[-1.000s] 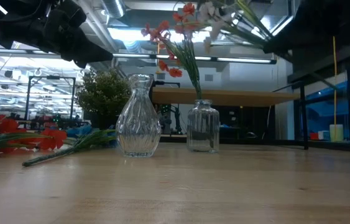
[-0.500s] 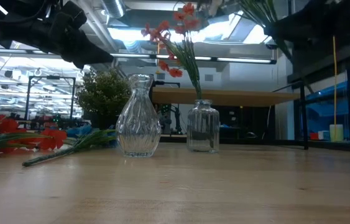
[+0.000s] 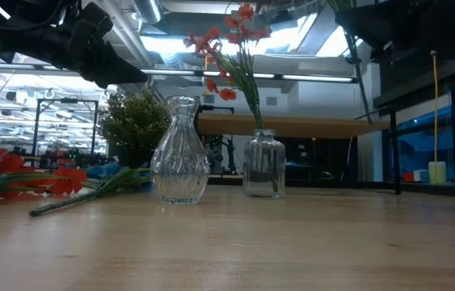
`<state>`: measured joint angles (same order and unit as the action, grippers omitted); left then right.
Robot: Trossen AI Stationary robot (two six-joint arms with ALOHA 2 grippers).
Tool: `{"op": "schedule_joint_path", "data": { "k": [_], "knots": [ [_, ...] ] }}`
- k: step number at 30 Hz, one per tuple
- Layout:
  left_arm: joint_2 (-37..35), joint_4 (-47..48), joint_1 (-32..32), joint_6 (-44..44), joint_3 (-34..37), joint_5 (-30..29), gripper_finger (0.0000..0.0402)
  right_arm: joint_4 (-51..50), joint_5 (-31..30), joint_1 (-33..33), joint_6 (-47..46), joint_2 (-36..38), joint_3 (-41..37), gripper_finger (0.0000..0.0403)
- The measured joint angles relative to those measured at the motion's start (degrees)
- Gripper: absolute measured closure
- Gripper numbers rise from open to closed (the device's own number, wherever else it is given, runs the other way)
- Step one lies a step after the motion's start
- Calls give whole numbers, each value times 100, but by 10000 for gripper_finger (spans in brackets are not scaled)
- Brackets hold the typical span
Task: Pick and place flowers into a vace then onto a shelf
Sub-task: Put the white flowers into the top transparent vase
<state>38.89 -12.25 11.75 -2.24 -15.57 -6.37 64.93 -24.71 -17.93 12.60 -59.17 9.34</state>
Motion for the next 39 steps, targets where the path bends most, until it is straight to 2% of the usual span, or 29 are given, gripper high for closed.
{"op": "schedule_joint_path", "data": {
  "k": [6, 12, 17, 23, 32, 39],
  "knots": [
    [0, 0, 0, 0, 0, 0, 398, 1788, 671, 247, 717, -991, 4, 391],
    [0, 0, -2, 0, 0, 0, 398, 2492, 750, 550, 737, -2044, 334, 391],
    [0, 1, 0, -1, 0, 1, 398, 2513, 823, 778, 977, -2608, 837, 391],
    [0, 30, -1, -2, 0, 2, 398, 2522, 1242, 804, 1159, -2694, 1084, 395],
    [0, 48, -1, 0, 0, 2, 398, 2498, 1248, 885, 1309, -2663, 1076, 397],
    [2, 53, 0, 85, 0, 39, 398, 2512, 1733, 1129, 586, -2648, 843, 398]
  ]
}}
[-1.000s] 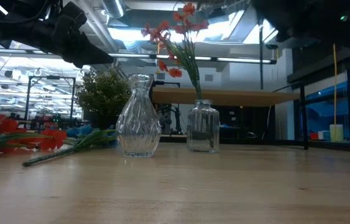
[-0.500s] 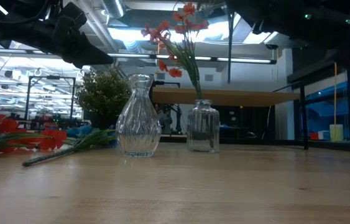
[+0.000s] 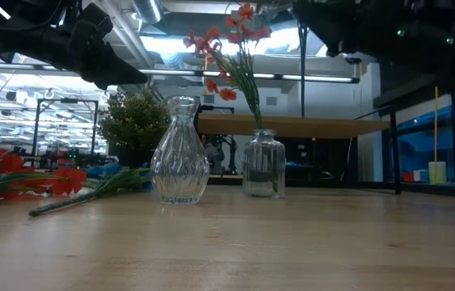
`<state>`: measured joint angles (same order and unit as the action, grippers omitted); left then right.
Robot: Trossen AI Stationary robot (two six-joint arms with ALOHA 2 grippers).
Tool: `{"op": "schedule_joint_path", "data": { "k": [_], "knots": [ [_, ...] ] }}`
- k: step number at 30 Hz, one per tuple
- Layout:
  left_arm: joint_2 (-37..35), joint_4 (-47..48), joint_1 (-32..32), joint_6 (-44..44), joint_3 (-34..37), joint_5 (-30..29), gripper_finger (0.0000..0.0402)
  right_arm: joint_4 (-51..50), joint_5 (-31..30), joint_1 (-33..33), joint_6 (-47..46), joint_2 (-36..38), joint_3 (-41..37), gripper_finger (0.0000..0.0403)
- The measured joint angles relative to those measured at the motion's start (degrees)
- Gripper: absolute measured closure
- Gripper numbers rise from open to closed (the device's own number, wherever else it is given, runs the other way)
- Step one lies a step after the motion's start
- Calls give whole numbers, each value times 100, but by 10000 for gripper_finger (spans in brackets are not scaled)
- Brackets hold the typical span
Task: Pick and place flowers into a vace then onto a shelf
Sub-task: Put the white flowers into the top transparent vase
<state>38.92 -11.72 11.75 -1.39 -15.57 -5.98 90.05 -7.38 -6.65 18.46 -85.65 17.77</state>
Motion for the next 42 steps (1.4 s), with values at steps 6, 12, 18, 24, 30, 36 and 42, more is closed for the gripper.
{"op": "schedule_joint_path", "data": {
  "k": [6, 12, 18, 24, 30, 36, 42],
  "knots": [
    [0, -2, -1, 15, 0, 0, 398, 19, 192, 1, 129, -102, 303, 399],
    [-1, 3, -2, 17, 0, -9, 398, -18, 109, 19, 144, -677, 635, 399],
    [0, 17, -1, 17, 0, -11, 398, -21, 106, 70, 316, -1185, 1073, 399],
    [0, 238, 0, 17, 0, -13, 398, 18, 93, 150, 157, -1289, 1102, 398],
    [0, 256, 0, 17, 0, -15, 398, -1, 94, 161, 278, -1306, 1100, 398],
    [0, 256, 0, 17, 0, -17, 398, -15, 94, 176, 291, -1579, 1100, 398],
    [0, 253, 0, 17, 0, -17, 398, -10, 94, 177, 421, -1676, 1098, 398]
  ]
}}
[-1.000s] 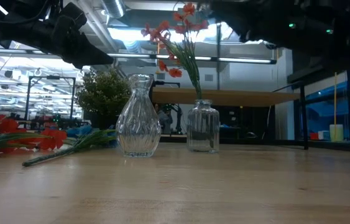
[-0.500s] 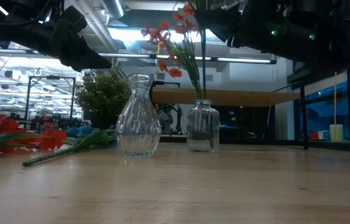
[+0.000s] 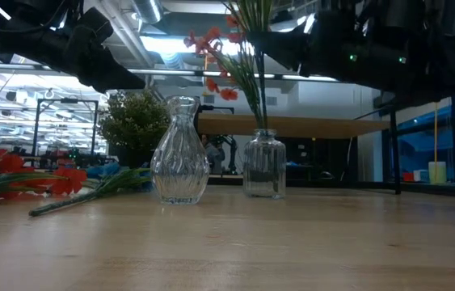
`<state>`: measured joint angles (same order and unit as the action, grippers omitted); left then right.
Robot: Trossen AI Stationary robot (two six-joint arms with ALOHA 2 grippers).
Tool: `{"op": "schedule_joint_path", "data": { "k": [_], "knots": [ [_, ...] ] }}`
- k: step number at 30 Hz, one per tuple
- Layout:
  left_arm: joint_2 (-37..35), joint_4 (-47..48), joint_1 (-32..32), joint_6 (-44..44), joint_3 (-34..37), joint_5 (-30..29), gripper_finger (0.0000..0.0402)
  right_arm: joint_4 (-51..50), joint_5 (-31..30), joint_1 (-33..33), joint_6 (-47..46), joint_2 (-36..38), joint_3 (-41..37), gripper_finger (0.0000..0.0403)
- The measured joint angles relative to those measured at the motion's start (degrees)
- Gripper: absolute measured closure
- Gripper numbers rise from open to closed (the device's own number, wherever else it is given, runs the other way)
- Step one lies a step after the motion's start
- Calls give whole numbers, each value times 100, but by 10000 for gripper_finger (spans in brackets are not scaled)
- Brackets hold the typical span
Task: Pick and place flowers into a vace then onto a shelf
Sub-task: Put the white flowers into the top transparent vase
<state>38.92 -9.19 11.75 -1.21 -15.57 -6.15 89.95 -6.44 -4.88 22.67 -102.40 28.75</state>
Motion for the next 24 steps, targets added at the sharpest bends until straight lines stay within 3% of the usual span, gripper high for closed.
{"op": "schedule_joint_path", "data": {
  "k": [24],
  "knots": [
    [-2, 0, 0, -2, 0, -4, 398, 23, -1, 128, -433, -3, -272, 392]
  ]
}}
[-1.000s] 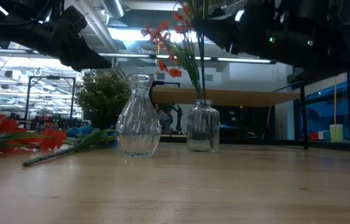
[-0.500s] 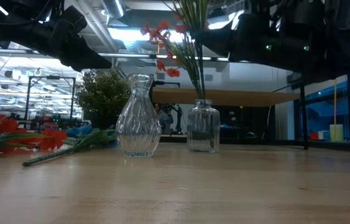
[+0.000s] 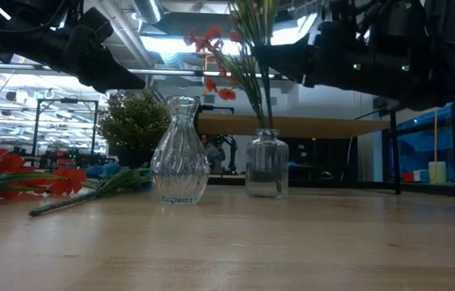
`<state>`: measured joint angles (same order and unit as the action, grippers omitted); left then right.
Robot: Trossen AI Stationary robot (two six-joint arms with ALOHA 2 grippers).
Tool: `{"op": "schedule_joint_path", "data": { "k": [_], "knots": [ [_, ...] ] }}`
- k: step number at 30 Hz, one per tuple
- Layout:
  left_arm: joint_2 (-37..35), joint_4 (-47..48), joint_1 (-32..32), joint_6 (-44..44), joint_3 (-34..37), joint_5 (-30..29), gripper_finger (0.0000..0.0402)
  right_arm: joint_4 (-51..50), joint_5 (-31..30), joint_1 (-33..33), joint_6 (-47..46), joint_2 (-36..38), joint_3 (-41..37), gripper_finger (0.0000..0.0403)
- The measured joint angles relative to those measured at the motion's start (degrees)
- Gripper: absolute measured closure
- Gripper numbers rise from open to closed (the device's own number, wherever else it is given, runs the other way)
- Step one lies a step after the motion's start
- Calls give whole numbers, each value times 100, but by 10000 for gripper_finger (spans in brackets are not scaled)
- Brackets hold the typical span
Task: Pick and place flowers into a vace then onto a shelf
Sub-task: Put the white flowers into the top transparent vase
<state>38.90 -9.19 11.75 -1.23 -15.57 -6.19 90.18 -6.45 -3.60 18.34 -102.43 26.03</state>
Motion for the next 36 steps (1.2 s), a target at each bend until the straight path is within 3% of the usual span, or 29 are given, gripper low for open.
{"op": "schedule_joint_path", "data": {
  "k": [25, 30, 36],
  "knots": [
    [2, 0, -1, 0, 0, -22, 398, -15, -2, 13, -163, -278, -32, 378],
    [0, 0, -2, 0, 0, -22, 398, -14, -362, 17, -182, -278, -32, 376],
    [2, 0, -2, 0, 0, -22, 398, -14, -379, 16, -180, -277, -32, 346]
  ]
}}
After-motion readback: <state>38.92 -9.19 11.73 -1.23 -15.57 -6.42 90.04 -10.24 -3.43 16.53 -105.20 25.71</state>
